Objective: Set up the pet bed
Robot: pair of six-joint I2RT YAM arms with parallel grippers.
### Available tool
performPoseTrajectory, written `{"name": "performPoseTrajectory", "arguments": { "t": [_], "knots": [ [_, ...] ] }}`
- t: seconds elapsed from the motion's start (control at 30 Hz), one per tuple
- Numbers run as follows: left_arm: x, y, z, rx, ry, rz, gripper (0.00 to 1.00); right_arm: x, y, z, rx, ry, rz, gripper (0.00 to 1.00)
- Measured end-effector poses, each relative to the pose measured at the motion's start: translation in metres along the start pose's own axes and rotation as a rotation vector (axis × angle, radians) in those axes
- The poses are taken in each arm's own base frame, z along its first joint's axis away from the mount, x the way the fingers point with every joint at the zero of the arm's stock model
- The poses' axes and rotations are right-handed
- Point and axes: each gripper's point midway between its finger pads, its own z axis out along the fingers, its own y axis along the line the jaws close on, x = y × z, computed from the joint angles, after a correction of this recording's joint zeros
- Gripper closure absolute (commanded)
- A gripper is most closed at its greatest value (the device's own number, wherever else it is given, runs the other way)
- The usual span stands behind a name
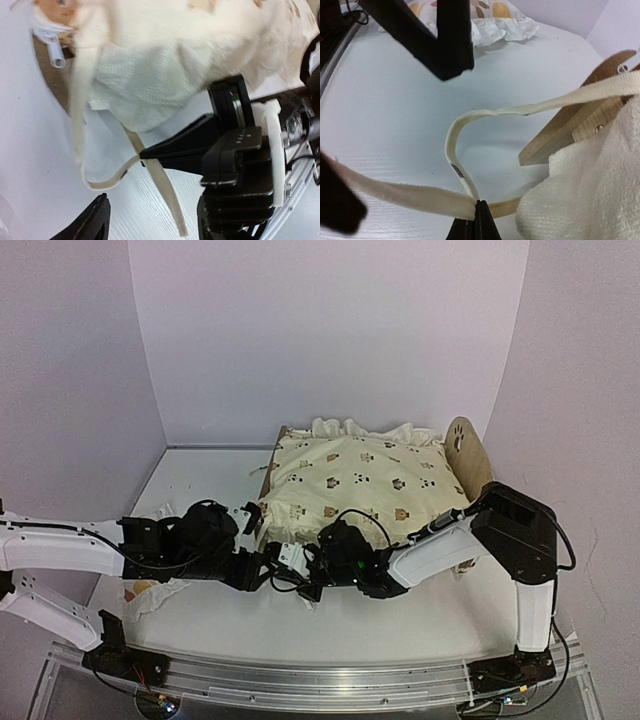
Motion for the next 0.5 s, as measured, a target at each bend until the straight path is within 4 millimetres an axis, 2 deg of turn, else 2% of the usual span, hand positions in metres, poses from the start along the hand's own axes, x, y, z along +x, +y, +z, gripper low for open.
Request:
{"name": "performPoseTrajectory", "arguments": {
  "t": [0.27,0.4,0.5],
  "knots": [
    [-0.029,0.051,0.002,-0.104,-0.06,-0.116,0.48,-0.008,-0.016,0.005,0.045,0.087,0.153,1.0],
    [-0.035,0.055,0.01,-0.091,-0.071,-0.135,0.59,-0.004,-0.017,0.005,0.047,0.139,0.203,1.0],
    [-0.03,0.054,0.024,-0.075,-0.046,-0.131,0.6,0.0,-0.018,0.004,0.056,0.167,0.225,1.0]
  ]
}}
